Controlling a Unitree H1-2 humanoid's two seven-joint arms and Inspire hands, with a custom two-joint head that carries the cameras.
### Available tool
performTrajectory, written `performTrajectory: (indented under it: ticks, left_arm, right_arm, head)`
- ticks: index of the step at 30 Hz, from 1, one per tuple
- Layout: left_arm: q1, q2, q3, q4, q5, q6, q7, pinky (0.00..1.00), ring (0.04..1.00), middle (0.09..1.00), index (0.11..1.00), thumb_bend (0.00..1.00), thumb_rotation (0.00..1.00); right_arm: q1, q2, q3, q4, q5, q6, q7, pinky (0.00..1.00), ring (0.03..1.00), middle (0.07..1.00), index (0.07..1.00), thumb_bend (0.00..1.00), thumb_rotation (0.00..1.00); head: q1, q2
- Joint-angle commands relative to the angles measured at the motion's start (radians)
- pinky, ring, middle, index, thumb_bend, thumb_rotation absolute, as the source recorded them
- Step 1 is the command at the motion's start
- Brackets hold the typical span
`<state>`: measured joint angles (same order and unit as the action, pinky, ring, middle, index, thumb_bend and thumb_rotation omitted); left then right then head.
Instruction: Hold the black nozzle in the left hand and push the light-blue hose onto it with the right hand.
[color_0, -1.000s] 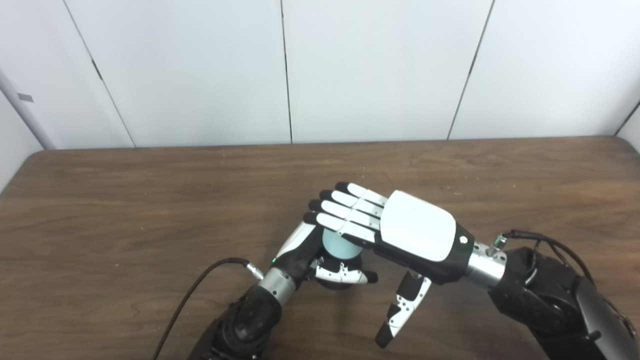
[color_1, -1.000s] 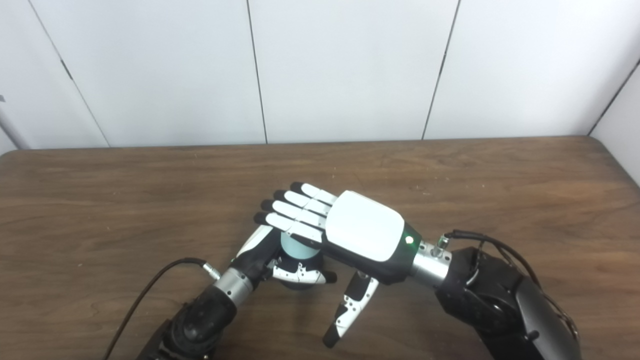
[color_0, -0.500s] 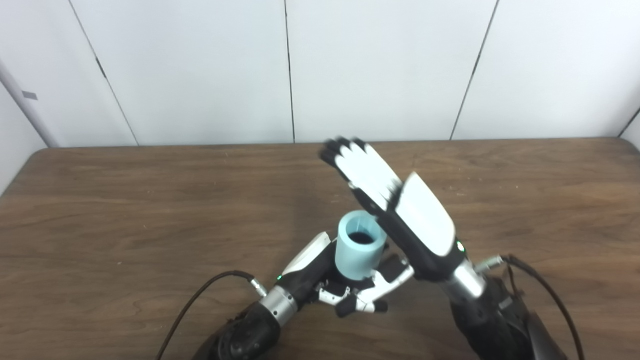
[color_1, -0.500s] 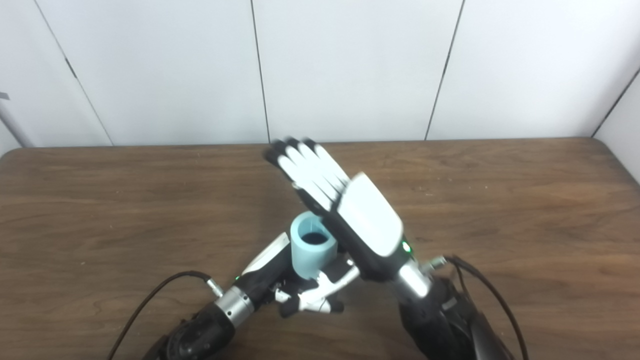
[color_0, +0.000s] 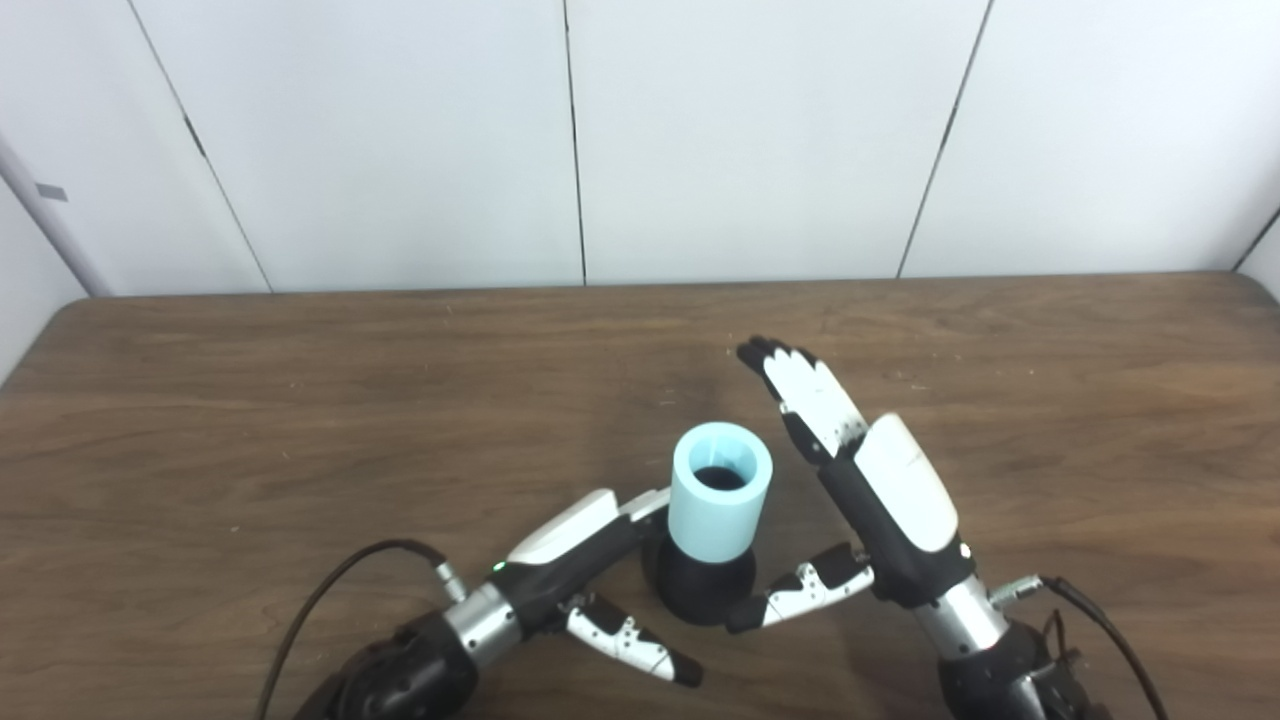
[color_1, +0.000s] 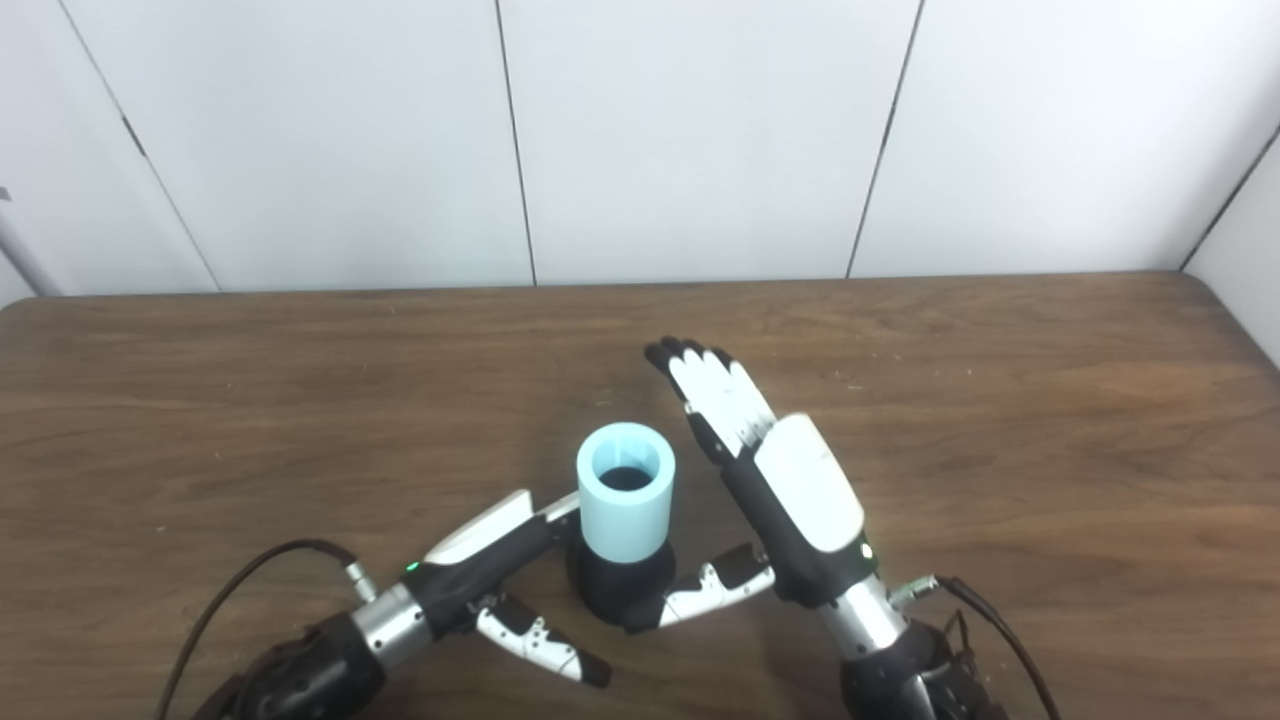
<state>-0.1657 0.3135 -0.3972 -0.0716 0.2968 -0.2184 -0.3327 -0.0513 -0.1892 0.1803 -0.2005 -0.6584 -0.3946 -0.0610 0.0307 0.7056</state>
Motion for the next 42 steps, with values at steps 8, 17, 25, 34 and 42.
performTrajectory:
  ticks: [8,17,25,34,42]
  left_arm:
    - [0.083,-0.016,0.153,-0.150,-0.130,0.014,0.041,1.00,1.000,1.000,1.000,1.00,0.35]
    - [0.158,-0.202,0.267,-0.176,-0.146,0.087,0.193,1.00,1.000,1.000,1.000,1.00,0.62]
    - [0.180,-0.297,0.304,-0.195,-0.059,0.175,0.283,1.00,1.000,1.000,1.000,1.00,0.92]
    - [0.187,-0.375,0.337,-0.254,-0.133,0.330,0.311,1.00,1.000,1.000,1.000,0.80,1.00]
    - [0.187,-0.355,0.342,-0.239,-0.119,0.302,0.321,1.00,1.000,1.000,1.000,0.79,1.00]
  right_arm:
    - [0.016,-0.006,-0.043,-0.019,0.113,-0.012,-0.007,1.00,1.000,1.000,1.000,1.00,0.70]
    - [0.082,0.107,-0.082,-0.093,0.607,0.315,0.111,1.00,1.000,1.000,1.000,0.89,0.98]
    - [0.080,0.143,-0.128,-0.098,0.770,0.517,0.145,1.00,1.000,1.000,1.000,0.82,1.00]
    - [0.071,0.158,-0.151,-0.087,0.757,0.567,0.122,1.00,1.000,1.000,1.000,0.78,1.00]
    - [0.070,0.166,-0.147,-0.075,0.701,0.557,0.103,1.00,1.000,1.000,1.000,0.76,1.00]
  head:
    - [0.000,-0.003]
    - [0.002,-0.010]
    - [0.014,-0.006]
    - [0.014,-0.007]
    - [0.009,-0.006]
